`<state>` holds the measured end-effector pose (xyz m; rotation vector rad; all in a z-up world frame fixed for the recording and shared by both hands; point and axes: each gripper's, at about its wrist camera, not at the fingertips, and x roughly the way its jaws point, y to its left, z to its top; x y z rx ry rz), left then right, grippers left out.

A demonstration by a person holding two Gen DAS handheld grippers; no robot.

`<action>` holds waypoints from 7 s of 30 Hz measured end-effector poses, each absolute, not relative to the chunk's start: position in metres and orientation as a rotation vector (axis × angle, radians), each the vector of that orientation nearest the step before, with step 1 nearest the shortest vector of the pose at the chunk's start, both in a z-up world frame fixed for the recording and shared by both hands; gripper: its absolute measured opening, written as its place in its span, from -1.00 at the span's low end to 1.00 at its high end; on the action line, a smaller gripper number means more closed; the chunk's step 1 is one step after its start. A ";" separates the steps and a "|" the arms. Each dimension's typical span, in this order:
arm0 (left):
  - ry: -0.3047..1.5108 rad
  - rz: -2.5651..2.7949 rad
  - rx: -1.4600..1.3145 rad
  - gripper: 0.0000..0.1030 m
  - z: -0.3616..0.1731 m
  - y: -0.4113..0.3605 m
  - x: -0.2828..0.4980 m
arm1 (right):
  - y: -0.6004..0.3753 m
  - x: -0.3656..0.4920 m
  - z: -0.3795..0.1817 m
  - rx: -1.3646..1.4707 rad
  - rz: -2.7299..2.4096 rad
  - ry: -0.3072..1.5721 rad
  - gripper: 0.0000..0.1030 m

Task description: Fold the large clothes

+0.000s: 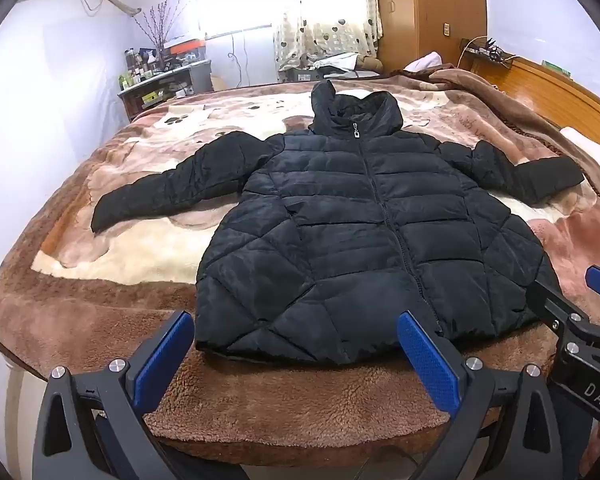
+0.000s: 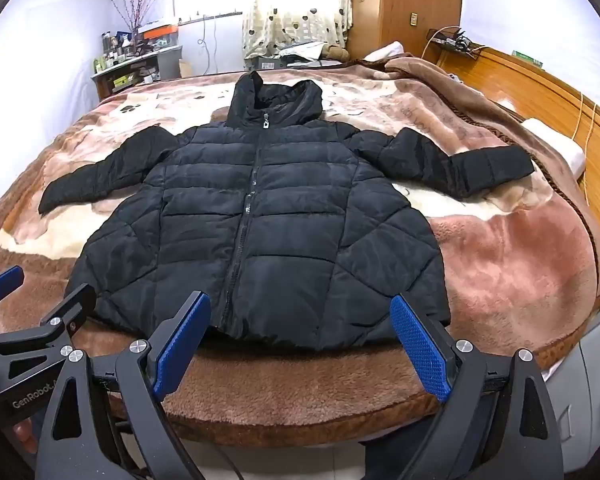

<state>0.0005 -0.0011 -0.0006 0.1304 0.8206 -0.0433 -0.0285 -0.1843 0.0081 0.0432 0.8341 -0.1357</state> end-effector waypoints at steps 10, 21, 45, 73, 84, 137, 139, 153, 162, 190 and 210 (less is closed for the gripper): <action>0.824 -0.033 0.136 0.99 -0.002 -0.006 -0.003 | -0.180 -0.024 -0.005 0.054 -0.124 0.845 0.78; 0.843 -0.088 0.071 0.99 -0.001 0.001 0.000 | -0.187 -0.026 -0.002 0.061 -0.116 0.835 0.78; 0.851 -0.074 0.077 0.99 -0.001 0.001 -0.001 | -0.187 -0.026 0.000 0.073 -0.110 0.832 0.78; 0.866 -0.068 0.087 0.99 -0.003 0.004 0.000 | -0.188 -0.026 0.000 0.072 -0.111 0.835 0.78; 0.888 -0.061 0.091 0.99 -0.011 0.001 0.009 | -0.189 -0.021 -0.008 0.075 -0.117 0.857 0.78; 0.919 0.371 -0.743 0.98 -0.149 0.374 0.350 | -0.074 0.242 -0.048 -0.016 0.303 0.812 0.78; 0.909 0.382 -0.756 0.69 -0.150 0.376 0.356 | -0.070 0.245 -0.050 -0.025 0.311 0.814 0.78; 0.726 0.299 -0.546 -0.67 -0.072 0.317 0.361 | -0.093 0.243 -0.040 0.034 0.283 0.801 0.78; 0.658 0.080 -0.258 -0.67 0.002 0.205 0.367 | -0.133 0.238 -0.020 0.084 0.210 0.735 0.78; 1.049 -0.337 -0.013 0.22 -0.093 -0.006 0.402 | -0.257 0.262 -0.061 0.270 0.022 0.840 0.78; 0.922 -0.153 -0.099 0.57 -0.055 0.107 0.344 | -0.164 0.352 -0.110 0.299 0.275 0.954 0.46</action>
